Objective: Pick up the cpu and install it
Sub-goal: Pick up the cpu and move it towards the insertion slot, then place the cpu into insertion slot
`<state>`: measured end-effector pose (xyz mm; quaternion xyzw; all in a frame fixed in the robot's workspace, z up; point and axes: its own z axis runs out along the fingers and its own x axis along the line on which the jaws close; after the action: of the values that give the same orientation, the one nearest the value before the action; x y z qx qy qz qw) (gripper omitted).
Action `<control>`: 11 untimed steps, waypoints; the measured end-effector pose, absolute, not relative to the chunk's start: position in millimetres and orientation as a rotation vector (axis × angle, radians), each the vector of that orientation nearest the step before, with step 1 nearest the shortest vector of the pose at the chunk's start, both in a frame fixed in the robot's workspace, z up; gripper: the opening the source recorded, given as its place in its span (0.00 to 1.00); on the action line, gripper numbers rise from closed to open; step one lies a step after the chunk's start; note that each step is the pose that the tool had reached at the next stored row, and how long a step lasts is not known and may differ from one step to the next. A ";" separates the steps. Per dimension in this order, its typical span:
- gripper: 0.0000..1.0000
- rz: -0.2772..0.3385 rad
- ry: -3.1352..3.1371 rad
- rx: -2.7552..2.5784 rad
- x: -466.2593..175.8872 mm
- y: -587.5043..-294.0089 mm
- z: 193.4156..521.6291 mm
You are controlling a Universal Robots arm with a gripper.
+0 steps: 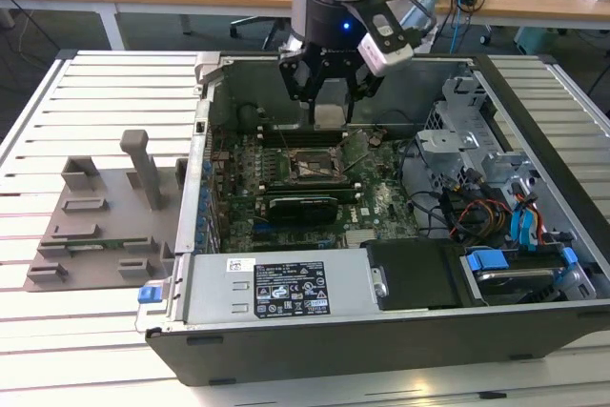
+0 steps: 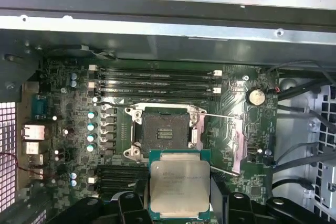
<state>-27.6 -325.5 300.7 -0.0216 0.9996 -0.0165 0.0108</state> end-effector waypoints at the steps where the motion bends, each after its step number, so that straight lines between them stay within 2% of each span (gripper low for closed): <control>1: 0.55 -0.051 3.119 -0.067 -27.1 -325.3 297.0; 11: 0.55 -0.053 3.121 0.038 -26.8 -325.3 295.8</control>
<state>-26.8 -325.3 295.8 0.0121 0.9997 -0.0168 0.0102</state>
